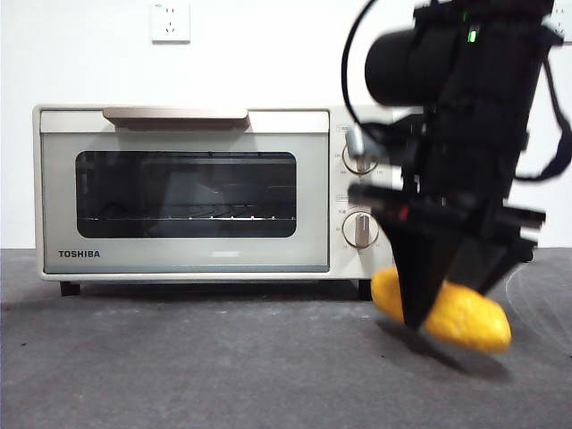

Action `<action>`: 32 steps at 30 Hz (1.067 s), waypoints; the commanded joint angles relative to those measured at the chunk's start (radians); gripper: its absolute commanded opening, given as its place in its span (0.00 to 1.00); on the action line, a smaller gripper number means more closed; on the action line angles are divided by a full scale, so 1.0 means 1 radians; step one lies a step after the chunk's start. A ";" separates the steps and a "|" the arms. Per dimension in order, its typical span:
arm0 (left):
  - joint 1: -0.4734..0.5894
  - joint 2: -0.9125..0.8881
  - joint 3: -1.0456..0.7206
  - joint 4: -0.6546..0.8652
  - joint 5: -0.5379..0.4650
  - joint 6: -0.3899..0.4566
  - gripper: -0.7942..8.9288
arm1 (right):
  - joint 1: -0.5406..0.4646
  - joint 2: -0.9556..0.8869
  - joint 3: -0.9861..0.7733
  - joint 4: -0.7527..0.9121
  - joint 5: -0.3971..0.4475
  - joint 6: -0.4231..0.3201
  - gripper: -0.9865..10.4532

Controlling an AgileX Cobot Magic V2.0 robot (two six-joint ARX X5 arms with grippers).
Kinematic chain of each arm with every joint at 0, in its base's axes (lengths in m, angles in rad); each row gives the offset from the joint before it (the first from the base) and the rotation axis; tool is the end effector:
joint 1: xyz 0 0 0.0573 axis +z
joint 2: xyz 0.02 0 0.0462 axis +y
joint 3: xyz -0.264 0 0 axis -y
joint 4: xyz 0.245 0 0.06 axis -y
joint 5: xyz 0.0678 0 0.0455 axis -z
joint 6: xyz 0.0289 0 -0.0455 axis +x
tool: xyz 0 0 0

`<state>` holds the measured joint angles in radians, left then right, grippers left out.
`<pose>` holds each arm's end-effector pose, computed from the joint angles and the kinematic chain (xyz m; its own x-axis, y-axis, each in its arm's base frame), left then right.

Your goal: Take the corn from the table,put the corn in the oven

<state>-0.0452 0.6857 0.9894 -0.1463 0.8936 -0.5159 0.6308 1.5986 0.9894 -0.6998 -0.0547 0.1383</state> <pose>0.1152 -0.0278 0.4147 0.5830 -0.8065 0.0982 0.7707 0.5108 -0.3810 0.2313 0.1709 0.1830 0.1765 0.1966 -0.9645 -0.4871 0.8689 0.0880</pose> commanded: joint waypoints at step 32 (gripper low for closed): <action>-0.263 0.417 0.002 -0.054 -0.653 0.401 0.08 | 0.222 -0.660 0.212 -0.090 -0.008 0.069 0.07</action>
<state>-0.2932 1.0935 0.9894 -0.2008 0.2638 -0.1680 0.8509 0.9413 1.2015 -0.7925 -0.0601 0.1978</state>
